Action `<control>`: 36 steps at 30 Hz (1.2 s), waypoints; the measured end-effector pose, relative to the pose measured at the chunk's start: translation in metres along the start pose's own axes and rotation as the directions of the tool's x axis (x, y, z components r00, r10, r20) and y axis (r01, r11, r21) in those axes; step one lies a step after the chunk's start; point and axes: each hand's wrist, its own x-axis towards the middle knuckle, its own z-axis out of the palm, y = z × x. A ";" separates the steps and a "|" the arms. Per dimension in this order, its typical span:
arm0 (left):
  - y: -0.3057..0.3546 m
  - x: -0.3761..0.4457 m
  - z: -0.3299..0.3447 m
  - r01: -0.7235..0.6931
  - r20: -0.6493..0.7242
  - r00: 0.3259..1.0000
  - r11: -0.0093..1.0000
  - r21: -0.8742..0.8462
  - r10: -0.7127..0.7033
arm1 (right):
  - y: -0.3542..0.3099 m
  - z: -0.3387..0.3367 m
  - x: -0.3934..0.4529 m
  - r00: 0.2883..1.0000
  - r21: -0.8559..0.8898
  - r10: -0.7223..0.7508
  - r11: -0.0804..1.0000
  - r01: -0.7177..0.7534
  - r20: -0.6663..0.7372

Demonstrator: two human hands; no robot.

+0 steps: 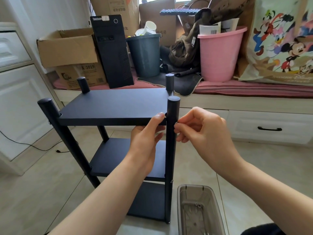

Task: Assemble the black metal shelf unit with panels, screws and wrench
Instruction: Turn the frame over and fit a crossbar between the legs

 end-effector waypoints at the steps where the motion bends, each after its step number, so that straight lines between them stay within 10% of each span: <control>1: 0.000 0.000 0.000 0.000 0.000 1.000 1.000 0.007 0.000 | 0.000 0.000 0.000 1.000 -0.002 -0.002 1.000 0.002 -0.002; 10: 0.003 -0.003 0.002 0.020 -0.039 0.999 0.999 0.025 -0.019 | 0.007 -0.007 0.010 0.994 0.035 0.110 0.993 -0.110 0.007; 19: 0.015 -0.009 -0.004 0.087 -0.024 0.996 0.950 0.300 -0.084 | 0.025 -0.018 0.034 0.814 0.422 0.161 0.790 -0.445 0.558; 23: 0.022 -0.018 -0.016 -0.152 0.037 0.983 0.690 0.708 0.178 | 0.028 -0.018 0.041 0.805 0.456 0.161 0.753 -0.474 0.570; 26: 0.027 -0.028 -0.021 -0.389 0.214 0.722 0.130 0.912 0.657 | 0.033 -0.018 0.045 0.799 0.464 0.175 0.734 -0.495 0.576; 29: 0.028 -0.026 -0.016 -0.526 0.353 0.546 -0.018 0.850 0.760 | 0.034 -0.018 0.046 0.787 0.487 0.154 0.709 -0.509 0.598; 36: 0.022 -0.016 -0.001 -0.442 0.379 0.762 -0.006 0.897 0.525 | 0.034 -0.017 0.047 0.777 0.514 0.180 0.656 -0.552 0.603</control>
